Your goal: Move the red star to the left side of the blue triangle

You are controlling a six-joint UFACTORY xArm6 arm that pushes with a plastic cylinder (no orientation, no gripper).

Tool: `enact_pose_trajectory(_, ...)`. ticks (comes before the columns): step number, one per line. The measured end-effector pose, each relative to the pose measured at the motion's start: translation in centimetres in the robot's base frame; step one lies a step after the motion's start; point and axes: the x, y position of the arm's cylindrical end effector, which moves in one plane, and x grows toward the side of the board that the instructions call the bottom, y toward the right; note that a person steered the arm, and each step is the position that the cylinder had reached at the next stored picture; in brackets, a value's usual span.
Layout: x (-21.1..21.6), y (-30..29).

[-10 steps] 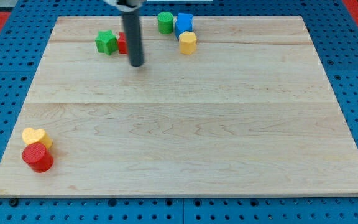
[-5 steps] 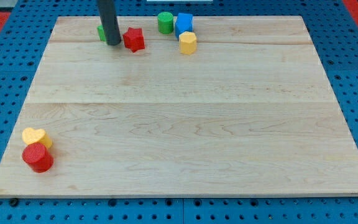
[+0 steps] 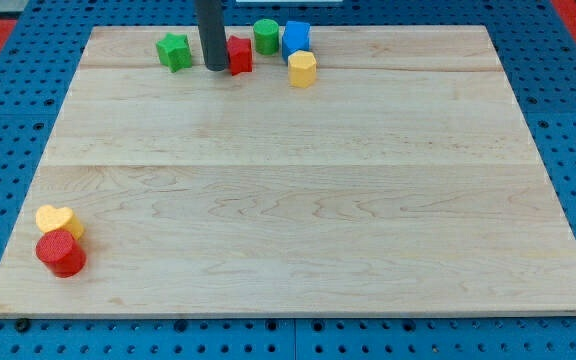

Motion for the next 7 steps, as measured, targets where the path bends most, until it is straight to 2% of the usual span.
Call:
enact_pose_trajectory(2, -0.3, 2.4)
enact_pose_trajectory(4, -2.2, 0.3)
enact_pose_trajectory(7, -2.4, 1.4)
